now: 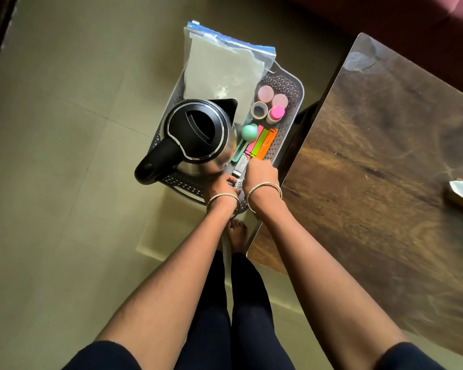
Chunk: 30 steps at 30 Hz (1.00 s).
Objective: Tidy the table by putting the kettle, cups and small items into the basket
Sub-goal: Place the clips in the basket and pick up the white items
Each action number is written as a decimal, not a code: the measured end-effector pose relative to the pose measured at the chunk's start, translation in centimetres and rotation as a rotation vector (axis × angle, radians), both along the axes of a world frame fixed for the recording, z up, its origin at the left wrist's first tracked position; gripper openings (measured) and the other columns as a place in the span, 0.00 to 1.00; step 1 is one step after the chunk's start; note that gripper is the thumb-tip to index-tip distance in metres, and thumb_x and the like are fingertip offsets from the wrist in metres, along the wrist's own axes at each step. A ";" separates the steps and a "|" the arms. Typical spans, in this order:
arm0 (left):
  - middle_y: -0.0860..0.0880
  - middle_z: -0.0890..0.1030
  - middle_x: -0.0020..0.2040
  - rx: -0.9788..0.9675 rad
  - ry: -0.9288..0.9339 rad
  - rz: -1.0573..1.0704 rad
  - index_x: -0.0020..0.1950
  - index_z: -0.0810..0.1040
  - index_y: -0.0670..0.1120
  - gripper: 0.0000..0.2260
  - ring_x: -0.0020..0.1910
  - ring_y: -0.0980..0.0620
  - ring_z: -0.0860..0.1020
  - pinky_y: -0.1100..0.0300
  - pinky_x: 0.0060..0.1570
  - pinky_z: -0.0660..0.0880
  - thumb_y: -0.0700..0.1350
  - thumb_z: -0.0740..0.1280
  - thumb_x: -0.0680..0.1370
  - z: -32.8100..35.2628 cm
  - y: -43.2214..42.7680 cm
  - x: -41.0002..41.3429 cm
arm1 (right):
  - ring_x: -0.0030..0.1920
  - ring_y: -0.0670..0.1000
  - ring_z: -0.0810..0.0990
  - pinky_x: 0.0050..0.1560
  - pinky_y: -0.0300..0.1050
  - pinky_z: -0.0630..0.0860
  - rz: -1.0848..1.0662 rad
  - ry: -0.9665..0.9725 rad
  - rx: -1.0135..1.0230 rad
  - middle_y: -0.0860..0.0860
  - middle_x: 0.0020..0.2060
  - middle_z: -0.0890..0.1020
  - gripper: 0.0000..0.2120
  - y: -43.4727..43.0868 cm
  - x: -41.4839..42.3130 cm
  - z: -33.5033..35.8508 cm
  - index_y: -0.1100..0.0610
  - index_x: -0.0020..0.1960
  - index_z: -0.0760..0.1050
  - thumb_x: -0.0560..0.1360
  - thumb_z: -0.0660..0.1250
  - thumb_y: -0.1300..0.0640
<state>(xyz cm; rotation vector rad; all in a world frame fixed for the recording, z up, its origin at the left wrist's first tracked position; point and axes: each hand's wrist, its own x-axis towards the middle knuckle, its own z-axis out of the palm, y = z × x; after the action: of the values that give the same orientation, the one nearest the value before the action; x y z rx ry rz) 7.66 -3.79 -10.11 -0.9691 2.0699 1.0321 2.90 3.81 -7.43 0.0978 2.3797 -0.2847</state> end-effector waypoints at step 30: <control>0.39 0.81 0.59 0.083 -0.223 0.304 0.59 0.80 0.39 0.16 0.57 0.40 0.80 0.50 0.56 0.79 0.28 0.67 0.73 -2.3 0.6 -0.2 | 0.31 0.51 0.84 0.41 0.45 0.84 -0.975 0.024 -0.584 0.56 0.37 0.86 0.07 10.3 7.1 0.9 0.59 0.46 0.84 0.76 0.69 0.68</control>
<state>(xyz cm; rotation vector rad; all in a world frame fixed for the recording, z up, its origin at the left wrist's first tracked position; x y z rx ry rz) 7.48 -3.20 -12.45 -1.3201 1.7198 1.0953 9.99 14.08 -6.57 0.9698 1.9960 -1.4038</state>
